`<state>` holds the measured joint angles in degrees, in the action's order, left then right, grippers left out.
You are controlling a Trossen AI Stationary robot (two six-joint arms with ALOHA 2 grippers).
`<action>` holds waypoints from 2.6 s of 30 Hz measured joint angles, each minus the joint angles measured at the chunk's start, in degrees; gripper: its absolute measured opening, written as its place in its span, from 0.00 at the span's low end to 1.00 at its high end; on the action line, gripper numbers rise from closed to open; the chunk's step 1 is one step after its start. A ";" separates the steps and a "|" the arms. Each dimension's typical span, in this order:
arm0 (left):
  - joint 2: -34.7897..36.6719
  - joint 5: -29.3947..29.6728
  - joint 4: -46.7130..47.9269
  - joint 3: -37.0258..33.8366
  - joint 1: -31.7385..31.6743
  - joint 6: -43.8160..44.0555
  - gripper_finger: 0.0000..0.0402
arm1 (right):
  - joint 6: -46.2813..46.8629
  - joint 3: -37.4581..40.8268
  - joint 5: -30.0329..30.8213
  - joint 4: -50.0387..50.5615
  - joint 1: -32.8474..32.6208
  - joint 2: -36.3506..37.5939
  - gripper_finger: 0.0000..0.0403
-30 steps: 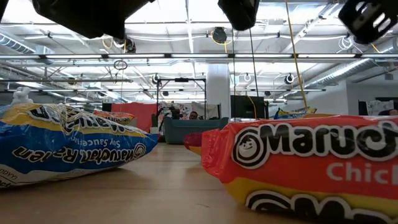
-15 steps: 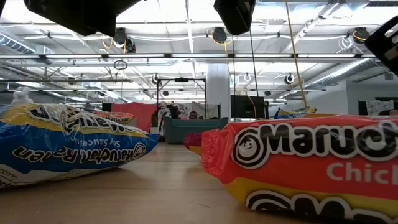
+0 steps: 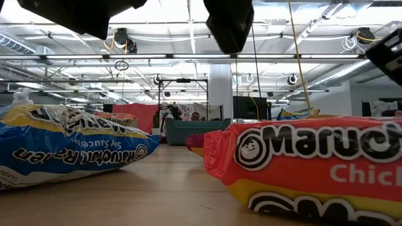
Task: Sort Maruchan noodles
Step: Put the bottom orange noodle into the gray bin
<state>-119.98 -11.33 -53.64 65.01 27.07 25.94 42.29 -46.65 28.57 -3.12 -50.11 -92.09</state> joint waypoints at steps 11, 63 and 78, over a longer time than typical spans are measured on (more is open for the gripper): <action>-0.02 -0.17 3.24 0.02 -0.06 -0.55 0.71 | 6.21 0.00 -9.23 2.75 3.19 -4.75 0.24; -0.02 3.86 10.18 0.00 -4.09 -0.33 0.71 | -25.45 0.04 12.01 -8.77 5.40 -0.51 0.00; 5.58 8.06 19.67 0.00 -4.37 -3.46 0.71 | -26.06 0.07 11.88 -9.08 4.99 -0.51 0.00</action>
<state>-114.41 -3.27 -33.97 65.01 22.70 22.48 16.23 -46.59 40.45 -12.19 -45.12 -92.60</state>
